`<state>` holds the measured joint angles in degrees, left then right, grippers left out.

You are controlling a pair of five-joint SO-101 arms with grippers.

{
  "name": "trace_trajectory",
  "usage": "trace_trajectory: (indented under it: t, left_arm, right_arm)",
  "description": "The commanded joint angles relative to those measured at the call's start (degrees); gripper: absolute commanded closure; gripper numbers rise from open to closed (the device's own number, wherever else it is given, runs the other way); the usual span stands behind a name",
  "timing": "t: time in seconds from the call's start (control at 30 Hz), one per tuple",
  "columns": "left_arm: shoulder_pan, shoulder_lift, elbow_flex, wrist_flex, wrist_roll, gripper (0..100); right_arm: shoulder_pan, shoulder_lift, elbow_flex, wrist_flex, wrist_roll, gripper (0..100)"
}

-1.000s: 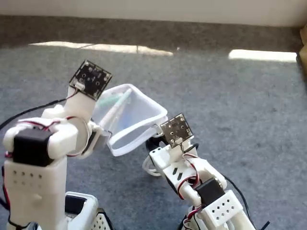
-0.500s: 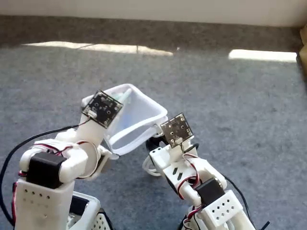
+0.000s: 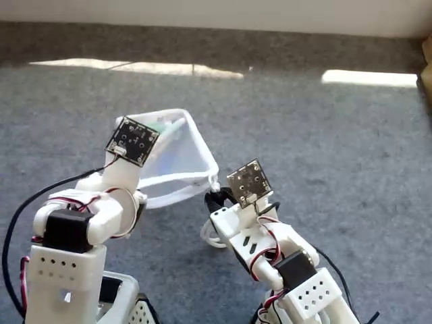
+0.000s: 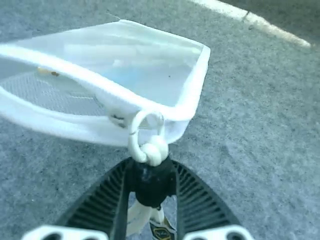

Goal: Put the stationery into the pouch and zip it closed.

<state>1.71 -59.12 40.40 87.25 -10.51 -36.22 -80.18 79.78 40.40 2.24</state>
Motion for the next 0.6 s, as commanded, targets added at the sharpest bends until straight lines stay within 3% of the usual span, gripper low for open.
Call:
trace_trajectory:
  t: [0.0, 0.3, 0.57]
  left_arm:
    - [-2.1, -0.7, -0.5, -6.2, -4.8, 97]
    - [-5.9, -0.4, -0.4, -17.0, -16.4, 98]
    - [-1.1, -0.1, 2.2, -29.5, -16.8, 98]
  right_arm:
    - [0.5, -1.3, -1.1, -0.6, -0.4, 99.4]
    - [0.4, -1.3, -2.8, 5.6, 0.1, 99.4]
    - [-6.3, -1.3, -2.9, 10.3, 3.8, 99.4]
